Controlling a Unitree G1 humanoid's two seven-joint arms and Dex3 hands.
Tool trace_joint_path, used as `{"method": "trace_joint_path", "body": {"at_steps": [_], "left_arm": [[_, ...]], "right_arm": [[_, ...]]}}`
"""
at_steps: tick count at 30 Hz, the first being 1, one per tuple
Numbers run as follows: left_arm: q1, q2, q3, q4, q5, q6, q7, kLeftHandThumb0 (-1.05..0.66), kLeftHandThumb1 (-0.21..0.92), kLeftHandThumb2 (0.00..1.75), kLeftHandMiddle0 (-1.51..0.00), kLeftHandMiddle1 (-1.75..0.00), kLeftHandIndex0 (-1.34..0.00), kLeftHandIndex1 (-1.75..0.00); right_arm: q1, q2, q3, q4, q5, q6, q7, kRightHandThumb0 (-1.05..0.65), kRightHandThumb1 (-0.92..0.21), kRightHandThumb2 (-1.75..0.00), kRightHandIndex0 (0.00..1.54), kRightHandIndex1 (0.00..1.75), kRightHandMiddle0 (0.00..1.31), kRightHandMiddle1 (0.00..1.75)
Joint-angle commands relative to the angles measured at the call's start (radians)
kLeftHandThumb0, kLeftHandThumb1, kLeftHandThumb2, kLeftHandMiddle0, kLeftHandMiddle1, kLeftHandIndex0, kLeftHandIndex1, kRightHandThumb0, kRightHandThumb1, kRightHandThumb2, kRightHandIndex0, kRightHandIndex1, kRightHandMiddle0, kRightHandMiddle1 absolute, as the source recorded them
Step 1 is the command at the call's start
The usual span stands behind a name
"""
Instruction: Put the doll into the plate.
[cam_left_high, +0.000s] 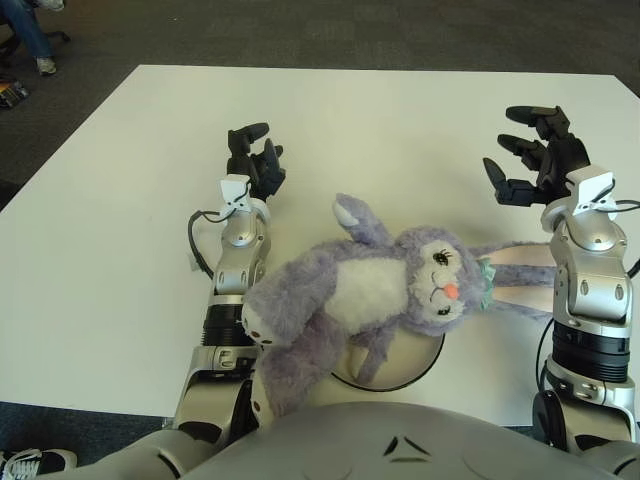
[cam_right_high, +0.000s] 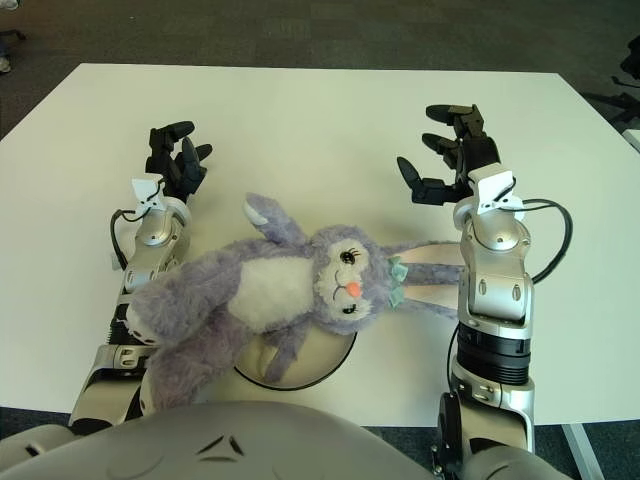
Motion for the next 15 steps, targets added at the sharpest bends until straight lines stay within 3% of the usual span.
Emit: {"method": "trace_joint_path", "body": {"at_steps": [1,2,4,6,12,15], "left_arm": [[-0.014,0.002,0.006,-0.003,0.003,0.015,0.012,-0.61,0.92,0.74,-0.45,-0.95,-0.07,-1.31],[-0.014,0.002,0.006,-0.004,0.003,0.016,0.013,-0.61,0.92,0.74,-0.45,-0.96,-0.07,-1.31],[-0.015,0.001,0.006,-0.007,0.004,0.022,0.016,-0.59,0.92,0.74,-0.47,-0.98,-0.07,-1.31],[-0.015,0.002,0.007,-0.011,0.003,0.028,0.017,-0.58,0.92,0.74,-0.48,-0.99,-0.07,-1.31],[-0.015,0.002,0.015,-0.020,-0.012,0.038,0.006,-0.53,0.92,0.75,-0.54,-1.08,-0.05,-1.27],[-0.014,0.003,0.019,-0.019,-0.022,0.034,-0.001,-0.49,0.90,0.78,-0.56,-1.10,-0.05,-1.26]], "right_arm": [[-0.047,0.029,-0.029,0.090,0.062,-0.032,-0.017,0.06,-0.59,-0.85,0.50,1.47,0.25,1.59],[-0.052,0.031,-0.029,0.102,0.070,-0.036,-0.019,0.05,-0.57,-0.88,0.52,1.48,0.25,1.61],[-0.105,0.026,-0.048,0.285,0.095,-0.110,-0.019,0.02,-0.51,-0.99,0.57,1.54,0.27,1.67],[-0.135,0.025,-0.062,0.384,0.115,-0.152,-0.019,0.01,-0.48,-1.05,0.59,1.57,0.28,1.69],[-0.141,0.042,-0.087,0.437,0.186,-0.221,-0.005,-0.01,-0.38,-1.24,0.62,1.70,0.32,1.71],[-0.126,0.047,-0.090,0.448,0.221,-0.263,0.018,-0.01,-0.35,-1.28,0.53,1.73,0.42,1.74]]}}
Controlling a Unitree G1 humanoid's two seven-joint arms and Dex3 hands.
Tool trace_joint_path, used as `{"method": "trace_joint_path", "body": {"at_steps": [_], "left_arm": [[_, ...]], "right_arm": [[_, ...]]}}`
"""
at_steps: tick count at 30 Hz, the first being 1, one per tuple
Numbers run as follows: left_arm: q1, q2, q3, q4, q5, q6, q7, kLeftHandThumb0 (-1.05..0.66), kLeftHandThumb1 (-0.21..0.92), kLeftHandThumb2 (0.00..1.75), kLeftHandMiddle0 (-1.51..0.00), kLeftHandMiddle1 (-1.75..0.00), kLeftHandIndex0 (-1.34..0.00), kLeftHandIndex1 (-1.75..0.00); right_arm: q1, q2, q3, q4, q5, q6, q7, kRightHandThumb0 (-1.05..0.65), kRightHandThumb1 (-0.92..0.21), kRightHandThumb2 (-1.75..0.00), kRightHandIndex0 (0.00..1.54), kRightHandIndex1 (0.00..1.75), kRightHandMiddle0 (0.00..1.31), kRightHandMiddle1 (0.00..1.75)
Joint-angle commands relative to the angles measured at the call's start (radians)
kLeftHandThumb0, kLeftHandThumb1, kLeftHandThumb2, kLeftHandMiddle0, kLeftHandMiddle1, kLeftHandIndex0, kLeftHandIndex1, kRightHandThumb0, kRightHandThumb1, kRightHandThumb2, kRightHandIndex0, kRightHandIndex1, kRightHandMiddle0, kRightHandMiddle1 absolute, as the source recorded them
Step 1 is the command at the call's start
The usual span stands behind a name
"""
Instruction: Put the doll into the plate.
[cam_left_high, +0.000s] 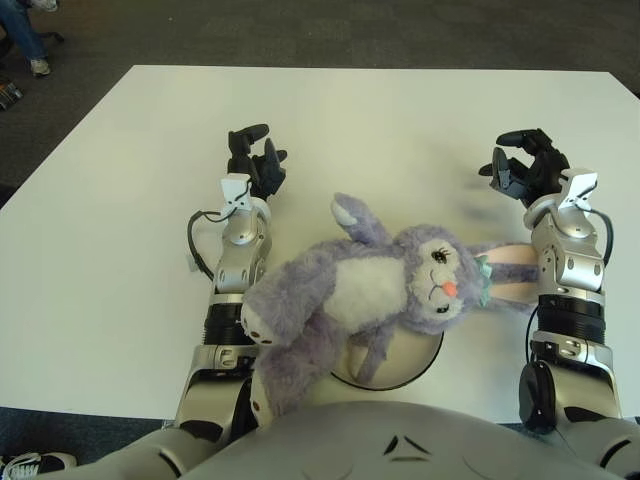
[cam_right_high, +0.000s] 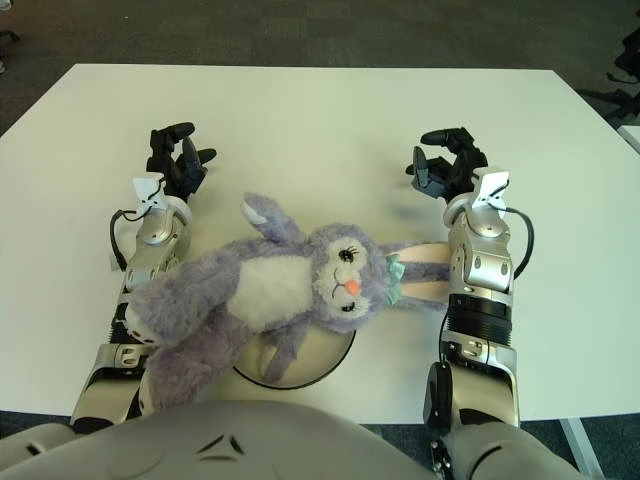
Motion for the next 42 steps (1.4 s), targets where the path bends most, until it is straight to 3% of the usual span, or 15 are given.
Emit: {"method": "trace_joint_path", "body": {"at_steps": [1,5,10,13,16,20,31,42], "left_arm": [[-0.011,0.009,0.009,-0.008,-0.015,0.002,-0.012,-0.48,0.88,0.81,-0.57,-1.11,-0.05,-1.26],[-0.011,0.016,0.008,-0.006,-0.018,0.003,-0.023,-0.42,0.81,0.92,-0.59,-1.17,-0.06,-1.31],[-0.012,0.024,0.007,-0.005,-0.015,0.009,-0.032,-0.36,0.73,1.03,-0.64,-1.36,-0.10,-1.41],[-0.014,0.030,0.007,-0.002,-0.013,0.011,-0.037,-0.35,0.86,0.69,-0.69,-1.47,-0.16,-1.64],[-0.014,0.038,0.005,0.000,-0.010,0.011,-0.044,-0.35,0.90,0.58,-0.74,-1.54,-0.18,-1.71],[-0.017,0.045,0.004,0.007,-0.011,0.006,-0.051,-0.35,0.92,0.53,-0.78,-1.60,-0.19,-1.74],[-0.016,0.061,-0.003,0.026,-0.004,-0.019,-0.069,-0.37,0.77,0.73,-0.85,-1.69,-0.28,-1.75],[-0.016,0.070,-0.008,0.045,0.003,-0.049,-0.073,-0.38,0.72,0.80,-0.87,-1.70,-0.31,-1.75]], "right_arm": [[0.002,0.012,-0.011,0.019,0.053,-0.075,0.028,-0.01,-0.34,-1.29,0.51,1.74,0.44,1.74],[0.013,0.014,-0.004,0.025,0.073,-0.096,0.038,-0.01,-0.33,-1.30,0.50,1.74,0.47,1.74],[0.017,0.014,0.004,0.033,0.084,-0.107,0.042,-0.01,-0.32,-1.31,0.50,1.75,0.48,1.75],[0.018,0.015,0.010,0.034,0.088,-0.107,0.042,-0.01,-0.32,-1.32,0.50,1.75,0.48,1.75],[0.019,0.015,0.014,0.035,0.091,-0.101,0.044,-0.01,-0.32,-1.32,0.50,1.75,0.48,1.75],[0.019,0.015,0.020,0.038,0.092,-0.094,0.043,-0.01,-0.32,-1.32,0.50,1.75,0.48,1.75],[0.027,0.009,0.029,0.039,0.098,-0.086,0.054,-0.01,-0.33,-1.31,0.49,1.75,0.48,1.75],[0.043,0.007,0.037,0.039,0.105,-0.082,0.062,-0.01,-0.33,-1.31,0.49,1.75,0.48,1.74]]}}
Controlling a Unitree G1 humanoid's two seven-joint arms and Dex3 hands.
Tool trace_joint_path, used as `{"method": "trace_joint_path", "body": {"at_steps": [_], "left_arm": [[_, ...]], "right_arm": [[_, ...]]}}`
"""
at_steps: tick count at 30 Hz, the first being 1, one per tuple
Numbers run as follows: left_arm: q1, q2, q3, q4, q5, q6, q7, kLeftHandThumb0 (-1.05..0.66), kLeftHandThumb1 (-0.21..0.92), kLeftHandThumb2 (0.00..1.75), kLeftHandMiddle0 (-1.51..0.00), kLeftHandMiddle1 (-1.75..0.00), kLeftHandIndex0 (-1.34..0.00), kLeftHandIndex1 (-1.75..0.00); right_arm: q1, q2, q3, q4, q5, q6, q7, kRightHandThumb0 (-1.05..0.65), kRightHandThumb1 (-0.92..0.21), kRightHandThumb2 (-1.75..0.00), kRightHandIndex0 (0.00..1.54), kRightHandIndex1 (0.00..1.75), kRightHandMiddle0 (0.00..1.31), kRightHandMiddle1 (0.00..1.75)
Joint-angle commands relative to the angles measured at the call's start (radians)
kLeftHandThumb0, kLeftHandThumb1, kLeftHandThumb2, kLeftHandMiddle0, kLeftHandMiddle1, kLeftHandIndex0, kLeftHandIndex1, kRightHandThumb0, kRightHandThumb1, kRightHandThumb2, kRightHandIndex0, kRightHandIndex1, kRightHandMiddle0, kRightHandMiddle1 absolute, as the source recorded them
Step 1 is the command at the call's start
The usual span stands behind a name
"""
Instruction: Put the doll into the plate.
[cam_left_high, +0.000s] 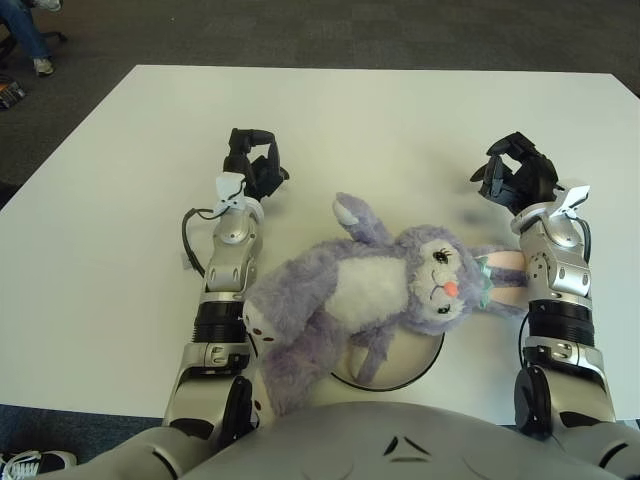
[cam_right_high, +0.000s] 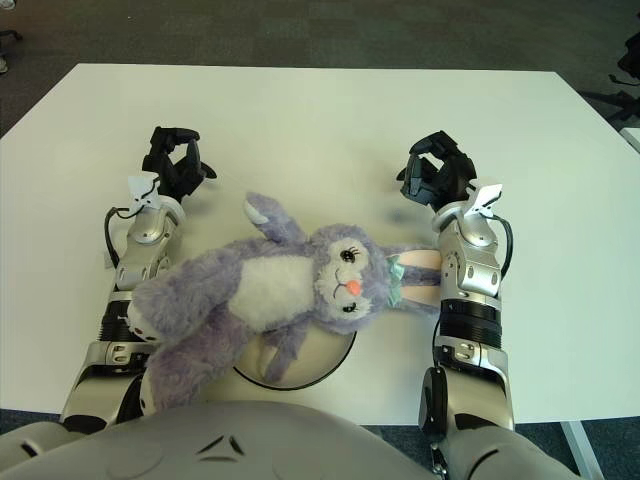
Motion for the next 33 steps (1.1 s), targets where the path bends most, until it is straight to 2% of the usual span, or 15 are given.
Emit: {"method": "trace_joint_path", "body": {"at_steps": [1,20,21,25,33], "left_arm": [[-0.010,0.012,-0.003,0.013,0.006,-0.014,-0.009,-0.38,0.71,0.81,-0.87,-1.71,-0.32,-1.75],[-0.024,0.013,0.005,0.056,-0.004,-0.035,-0.014,-0.38,0.69,0.83,-0.87,-1.72,-0.33,-1.75],[-0.025,0.012,0.006,0.059,-0.005,-0.036,-0.014,-0.38,0.69,0.83,-0.87,-1.72,-0.33,-1.75],[-0.028,0.013,0.007,0.065,-0.006,-0.034,-0.014,-0.38,0.69,0.84,-0.87,-1.72,-0.33,-1.75],[-0.034,0.023,0.004,0.081,-0.011,-0.023,-0.032,-0.38,0.69,0.84,-0.88,-1.74,-0.33,-1.75]], "right_arm": [[0.017,-0.006,0.004,0.005,0.012,0.012,0.002,-0.01,-0.33,-1.31,0.49,1.75,0.48,1.75],[0.045,0.016,0.013,0.030,0.032,0.000,0.007,-0.01,-0.29,-1.35,0.52,1.75,0.50,1.75],[0.045,0.017,0.014,0.032,0.032,-0.002,0.007,-0.01,-0.28,-1.36,0.58,1.75,0.47,1.73],[0.045,0.021,0.018,0.040,0.030,-0.017,0.012,-0.01,-0.26,-1.39,0.66,1.74,0.42,1.73],[0.042,0.031,0.025,0.069,0.017,-0.076,0.002,-0.01,-0.18,-1.48,0.75,1.72,0.46,1.75]]}}
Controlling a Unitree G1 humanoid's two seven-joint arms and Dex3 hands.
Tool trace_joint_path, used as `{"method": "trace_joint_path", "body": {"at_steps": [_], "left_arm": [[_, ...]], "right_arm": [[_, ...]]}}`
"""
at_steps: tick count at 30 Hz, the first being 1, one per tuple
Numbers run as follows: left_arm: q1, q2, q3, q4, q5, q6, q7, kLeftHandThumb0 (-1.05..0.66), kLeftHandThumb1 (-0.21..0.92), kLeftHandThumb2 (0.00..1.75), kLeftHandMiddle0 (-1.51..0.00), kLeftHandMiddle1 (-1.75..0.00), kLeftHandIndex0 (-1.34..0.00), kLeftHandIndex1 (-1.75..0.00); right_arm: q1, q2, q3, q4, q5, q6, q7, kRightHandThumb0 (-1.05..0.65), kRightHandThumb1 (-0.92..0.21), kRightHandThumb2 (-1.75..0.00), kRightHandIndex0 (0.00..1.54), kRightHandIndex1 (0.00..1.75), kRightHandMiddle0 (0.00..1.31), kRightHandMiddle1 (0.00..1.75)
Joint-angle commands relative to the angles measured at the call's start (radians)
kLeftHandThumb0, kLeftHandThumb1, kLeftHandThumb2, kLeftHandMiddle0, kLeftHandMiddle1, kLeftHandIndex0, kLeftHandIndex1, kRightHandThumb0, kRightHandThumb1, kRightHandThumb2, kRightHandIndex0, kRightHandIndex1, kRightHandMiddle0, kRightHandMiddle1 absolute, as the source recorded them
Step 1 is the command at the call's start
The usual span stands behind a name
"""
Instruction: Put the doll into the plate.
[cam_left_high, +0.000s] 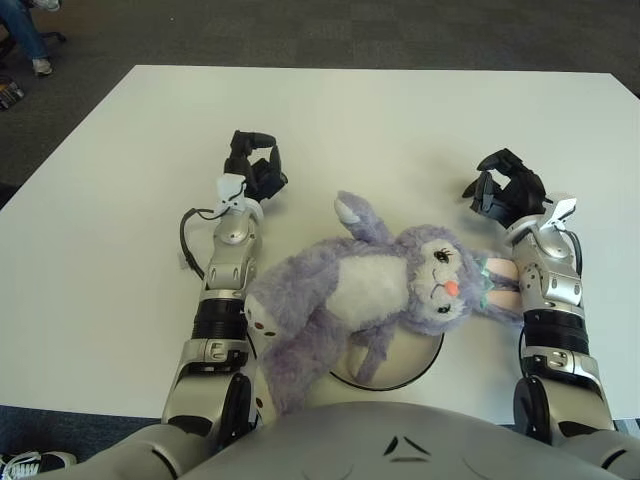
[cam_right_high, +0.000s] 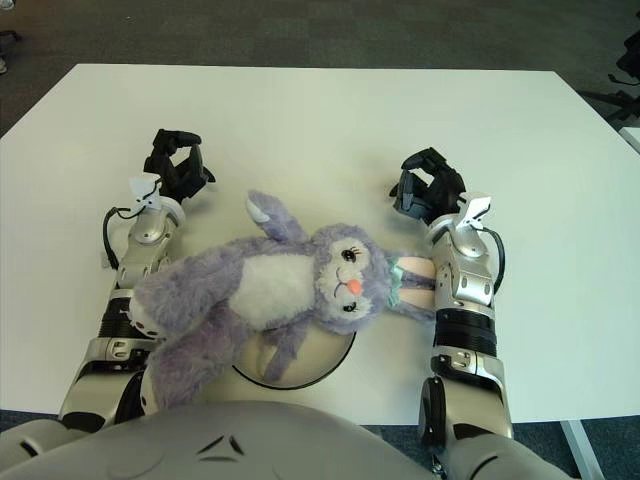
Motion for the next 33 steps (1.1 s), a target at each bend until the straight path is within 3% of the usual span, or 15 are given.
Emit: {"method": "trace_joint_path", "body": {"at_steps": [1,17,33], "left_arm": [[-0.021,0.013,0.000,0.017,-0.006,0.002,-0.017,-0.38,0.69,0.83,-0.89,-1.74,-0.33,-1.75],[-0.043,0.033,0.009,0.080,-0.036,-0.010,-0.069,-0.38,0.70,0.83,-0.99,-1.75,-0.33,-1.75],[-0.054,0.041,0.010,0.105,-0.032,-0.013,-0.086,-0.38,0.69,0.83,-0.98,-1.75,-0.33,-1.75]], "right_arm": [[0.004,0.010,0.001,0.021,0.005,-0.031,-0.005,-0.01,-0.17,-1.49,0.75,1.72,0.46,1.75],[-0.022,0.021,-0.007,0.089,0.042,-0.077,0.014,-0.01,0.12,-1.71,0.96,1.47,0.80,1.75],[-0.026,0.024,-0.015,0.095,0.059,-0.077,0.008,0.00,0.11,-1.75,0.97,1.60,0.71,1.75]]}}
